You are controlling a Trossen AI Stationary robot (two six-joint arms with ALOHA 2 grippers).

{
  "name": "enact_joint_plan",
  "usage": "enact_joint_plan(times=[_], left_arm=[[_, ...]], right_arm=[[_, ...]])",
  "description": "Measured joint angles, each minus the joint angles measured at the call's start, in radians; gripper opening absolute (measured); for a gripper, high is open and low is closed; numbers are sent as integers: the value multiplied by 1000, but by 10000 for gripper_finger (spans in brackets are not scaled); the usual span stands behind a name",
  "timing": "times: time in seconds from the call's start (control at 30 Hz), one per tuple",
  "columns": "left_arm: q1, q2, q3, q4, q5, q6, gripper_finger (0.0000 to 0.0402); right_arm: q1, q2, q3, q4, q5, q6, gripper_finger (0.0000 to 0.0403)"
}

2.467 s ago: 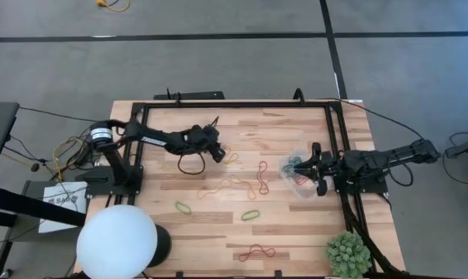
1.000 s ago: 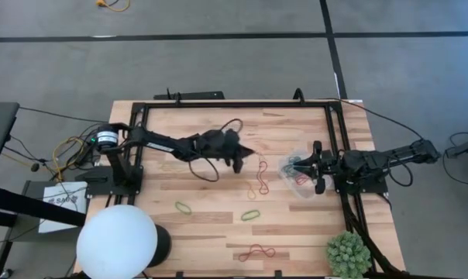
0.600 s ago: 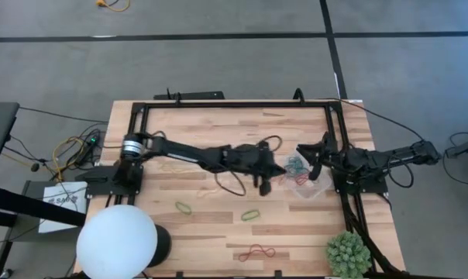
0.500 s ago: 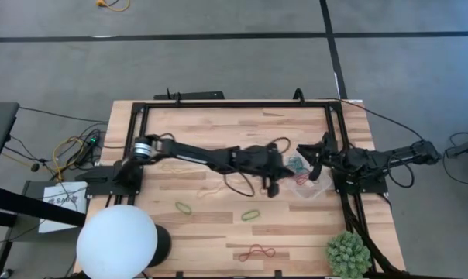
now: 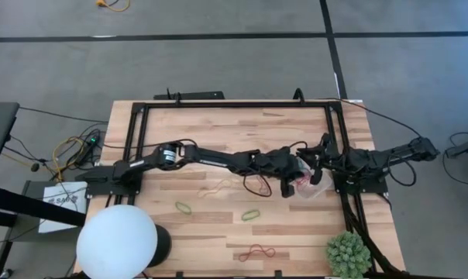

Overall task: Pick and place items into bin
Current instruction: Put the red rubber band into the transparent bin

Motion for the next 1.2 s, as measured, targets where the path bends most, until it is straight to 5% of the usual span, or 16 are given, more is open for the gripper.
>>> enact_joint_plan(times=[0.3, 0.7, 1.0, 1.2], left_arm=[[4, 0, 0, -54, -56, 87, 14], [-7, -25, -4, -180, 0, 102, 138], [-1, -334, -4, -727, 21, 172, 135], [-4, -583, -3, -996, -225, 181, 134]], right_arm=[[-1, 1, 0, 2, 13, -1, 59], [-1, 0, 0, 7, 16, 0, 59], [42, -1, 3, 13, 11, -1, 59], [86, -1, 3, 9, -23, -1, 59]])
